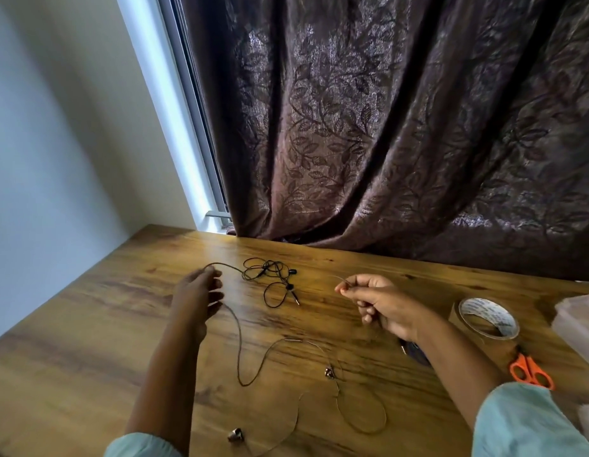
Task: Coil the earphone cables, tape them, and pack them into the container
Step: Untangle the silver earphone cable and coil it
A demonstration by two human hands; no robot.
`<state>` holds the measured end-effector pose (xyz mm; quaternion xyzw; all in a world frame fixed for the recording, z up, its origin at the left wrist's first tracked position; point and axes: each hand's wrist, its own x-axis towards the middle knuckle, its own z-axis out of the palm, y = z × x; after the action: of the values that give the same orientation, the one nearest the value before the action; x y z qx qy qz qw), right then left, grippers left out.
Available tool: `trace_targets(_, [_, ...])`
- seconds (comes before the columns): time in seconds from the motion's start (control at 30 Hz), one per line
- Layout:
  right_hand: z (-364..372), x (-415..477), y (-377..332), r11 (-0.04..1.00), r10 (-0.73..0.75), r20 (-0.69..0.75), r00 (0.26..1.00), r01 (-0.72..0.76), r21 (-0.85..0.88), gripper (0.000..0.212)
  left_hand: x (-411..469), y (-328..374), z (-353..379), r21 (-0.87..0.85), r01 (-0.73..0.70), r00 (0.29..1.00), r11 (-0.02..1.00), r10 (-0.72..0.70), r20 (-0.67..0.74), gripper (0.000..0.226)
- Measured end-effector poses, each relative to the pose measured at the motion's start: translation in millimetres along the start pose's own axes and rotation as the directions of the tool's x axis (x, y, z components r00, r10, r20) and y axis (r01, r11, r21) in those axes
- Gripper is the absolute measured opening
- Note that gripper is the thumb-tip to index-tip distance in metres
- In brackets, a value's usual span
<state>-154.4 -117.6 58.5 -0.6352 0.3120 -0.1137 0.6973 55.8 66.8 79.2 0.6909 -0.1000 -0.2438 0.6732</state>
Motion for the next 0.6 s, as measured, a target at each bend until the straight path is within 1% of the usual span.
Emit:
trace_targets(0.07, [5.2, 0.5, 1.5, 0.997, 0.02, -0.005, 1.0, -0.02, -0.074, 0.012, -10.3, 7.1, 11.0, 0.04, -0.086, 0.992, 0.995, 0.082, 0.095, 0.022])
trace_targets(0.13, [10.1, 0.8, 0.6, 0.975, 0.031, -0.021, 0.999, -0.035, -0.219, 0.019, -21.5, 16.4, 24.2, 0.06, -0.192, 0.96, 0.98, 0.174, 0.22, 0.021])
trace_targets(0.17, [12.1, 0.9, 0.4, 0.942, 0.021, -0.036, 0.999, -0.032, -0.333, 0.03, -27.4, 20.6, 30.9, 0.074, -0.23, 0.933, 0.97, 0.198, 0.301, 0.022])
trace_targets(0.2, [14.1, 0.9, 1.0, 0.892, -0.018, -0.043, 0.999, -0.004, -0.452, 0.047, -32.2, 23.6, 36.9, 0.108, -0.264, 0.901, 0.959, 0.205, 0.382, 0.023])
trace_targets(0.23, [16.8, 0.2, 0.7, 0.844, -0.09, -0.03, 0.995, 0.06, -0.533, 0.064, -35.1, 25.6, 43.0, 0.16, -0.303, 0.864, 0.94, 0.199, 0.463, 0.024])
trace_targets(0.27, [21.4, -2.6, -3.2, 0.815, -0.195, -0.001, 0.981, 0.161, -0.557, 0.078, -38.0, 27.3, 48.7, 0.22, -0.349, 0.819, 0.911, 0.183, 0.544, 0.024])
trace_targets(0.3, [26.4, -6.3, -8.7, 0.797, -0.314, 0.044, 0.948, 0.289, -0.53, 0.086, -40.7, 28.2, 54.8, 0.275, -0.4, 0.769, 0.874, 0.157, 0.62, 0.023])
trace_targets(0.33, [30.8, -9.7, -15.1, 0.766, -0.437, 0.092, 0.895, 0.424, -0.484, 0.087, -43.7, 29.2, 60.6, 0.309, -0.456, 0.715, 0.835, 0.136, 0.686, 0.023])
trace_targets(0.37, [34.1, -11.0, -21.3, 0.711, -0.538, 0.135, 0.832, 0.534, -0.457, 0.084, -46.0, 29.4, 66.4, 0.318, -0.499, 0.67, 0.806, 0.126, 0.732, 0.022])
trace_targets(0.4, [36.0, -11.1, -26.5, 0.645, -0.608, 0.172, 0.775, 0.609, -0.462, 0.077, -48.2, 29.9, 71.5, 0.302, -0.518, 0.641, 0.801, 0.129, 0.757, 0.02])
trace_targets(0.43, [36.4, -8.8, -29.6, 0.596, -0.647, 0.198, 0.736, 0.65, -0.47, 0.068, -49.9, 31.8, 74.6, 0.276, -0.512, 0.638, 0.813, 0.145, 0.757, 0.017])
trace_targets(0.47, [35.9, -6.7, -31.4, 0.578, -0.659, 0.203, 0.725, 0.66, -0.481, 0.056, -51.4, 34.5, 75.7, 0.251, -0.496, 0.647, 0.831, 0.162, 0.745, 0.014])
trace_targets(0.53, [32.6, -6.1, -34.0, 0.618, -0.641, 0.125, 0.758, 0.605, -0.502, 0.032, -48.1, 36.3, 71.1, 0.207, -0.485, 0.67, 0.849, 0.21, 0.712, 0.007])
trace_targets(0.57, [27.9, -5.3, -33.3, 0.643, -0.63, 0.043, 0.775, 0.552, -0.53, 0.025, -43.8, 35.0, 65.2, 0.217, -0.494, 0.689, 0.842, 0.227, 0.689, 0.009])
trace_targets(0.6, [20.7, -3.5, -32.5, 0.677, -0.621, -0.073, 0.78, 0.488, -0.551, 0.022, -38.4, 32.0, 57.2, 0.252, -0.501, 0.715, 0.828, 0.232, 0.66, 0.015])
